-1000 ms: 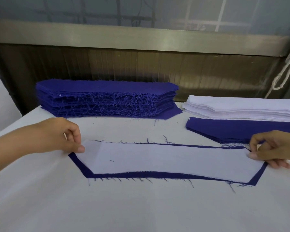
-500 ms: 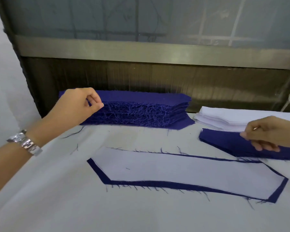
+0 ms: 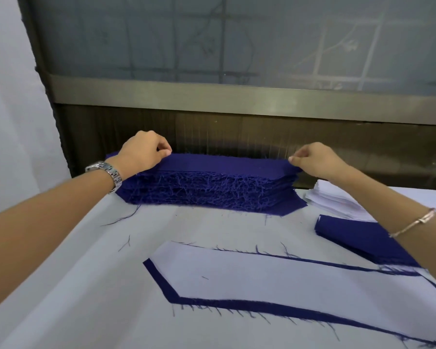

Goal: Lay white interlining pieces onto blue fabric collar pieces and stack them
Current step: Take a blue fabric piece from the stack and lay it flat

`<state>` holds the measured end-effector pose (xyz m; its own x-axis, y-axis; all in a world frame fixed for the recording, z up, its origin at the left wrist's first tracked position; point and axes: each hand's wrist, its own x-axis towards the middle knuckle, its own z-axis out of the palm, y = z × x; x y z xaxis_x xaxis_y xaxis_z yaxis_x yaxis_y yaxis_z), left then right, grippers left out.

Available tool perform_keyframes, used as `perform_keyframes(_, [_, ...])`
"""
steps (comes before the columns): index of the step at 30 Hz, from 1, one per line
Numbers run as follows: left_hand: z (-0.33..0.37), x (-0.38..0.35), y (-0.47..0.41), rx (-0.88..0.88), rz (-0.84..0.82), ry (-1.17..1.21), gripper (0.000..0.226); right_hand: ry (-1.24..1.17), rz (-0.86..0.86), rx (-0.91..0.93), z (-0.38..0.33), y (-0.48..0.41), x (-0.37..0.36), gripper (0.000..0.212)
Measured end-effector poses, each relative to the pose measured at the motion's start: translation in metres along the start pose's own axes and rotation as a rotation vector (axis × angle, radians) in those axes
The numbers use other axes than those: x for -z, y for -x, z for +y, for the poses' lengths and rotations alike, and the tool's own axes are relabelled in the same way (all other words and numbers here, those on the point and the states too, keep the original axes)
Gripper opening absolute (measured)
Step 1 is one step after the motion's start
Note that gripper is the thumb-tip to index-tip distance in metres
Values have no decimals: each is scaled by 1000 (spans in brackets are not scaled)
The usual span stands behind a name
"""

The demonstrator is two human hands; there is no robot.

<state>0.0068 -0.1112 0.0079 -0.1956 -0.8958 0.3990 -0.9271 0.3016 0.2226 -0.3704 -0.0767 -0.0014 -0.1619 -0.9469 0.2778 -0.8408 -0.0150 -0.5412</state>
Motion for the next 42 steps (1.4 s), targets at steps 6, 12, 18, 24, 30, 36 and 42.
perform_keyframes(6, [-3, -1, -8, 9, -106, -40, 37, 42, 27, -66, 1, -24, -17, 24])
perform_keyframes(12, [-4, -9, -12, -19, -98, -71, 35, -11, 64, -59, -3, -28, -14, 23])
perform_keyframes(18, [-6, -14, -13, -16, -71, -80, 28, -38, 54, -53, -1, -30, -12, 21])
perform_keyframes(24, [-6, -15, -12, -8, -75, -66, 30, -31, 88, 48, 3, -28, -9, 11])
perform_keyframes(30, [-9, -16, -18, 18, -76, -19, 52, -154, 226, 251, 10, -16, -4, 2])
perform_keyframes(36, [-13, -15, -28, -62, -62, -78, 74, -294, 239, 391, 13, 1, 3, 2])
perform_keyframes(42, [-33, -5, -23, -140, 55, -244, 39, -384, 251, 459, 16, 10, 3, 4])
